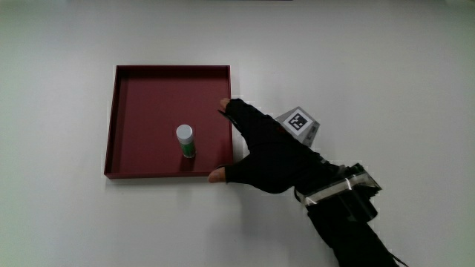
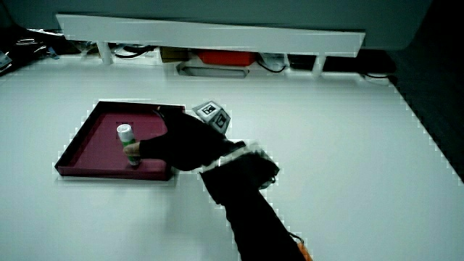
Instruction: Pick glue stick
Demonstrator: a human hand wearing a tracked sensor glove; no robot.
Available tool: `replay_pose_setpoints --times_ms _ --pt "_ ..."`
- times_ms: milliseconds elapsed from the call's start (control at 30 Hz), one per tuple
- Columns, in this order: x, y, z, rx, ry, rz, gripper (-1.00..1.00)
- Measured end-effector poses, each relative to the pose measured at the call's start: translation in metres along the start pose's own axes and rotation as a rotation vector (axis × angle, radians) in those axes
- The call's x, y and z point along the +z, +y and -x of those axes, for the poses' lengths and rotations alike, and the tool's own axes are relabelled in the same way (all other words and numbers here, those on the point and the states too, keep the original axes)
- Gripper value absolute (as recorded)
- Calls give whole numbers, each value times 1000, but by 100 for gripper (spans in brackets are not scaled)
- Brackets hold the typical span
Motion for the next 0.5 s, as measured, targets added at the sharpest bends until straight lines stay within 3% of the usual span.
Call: replay_pose_setpoints --times_ms 67,133,167,500 --pt "-5 9 -6 30 17 2 0" --pt "-11 14 -3 6 53 12 0" --pt "-13 21 -11 44 37 8 0" --pt "-33 42 -13 58 42 -5 0"
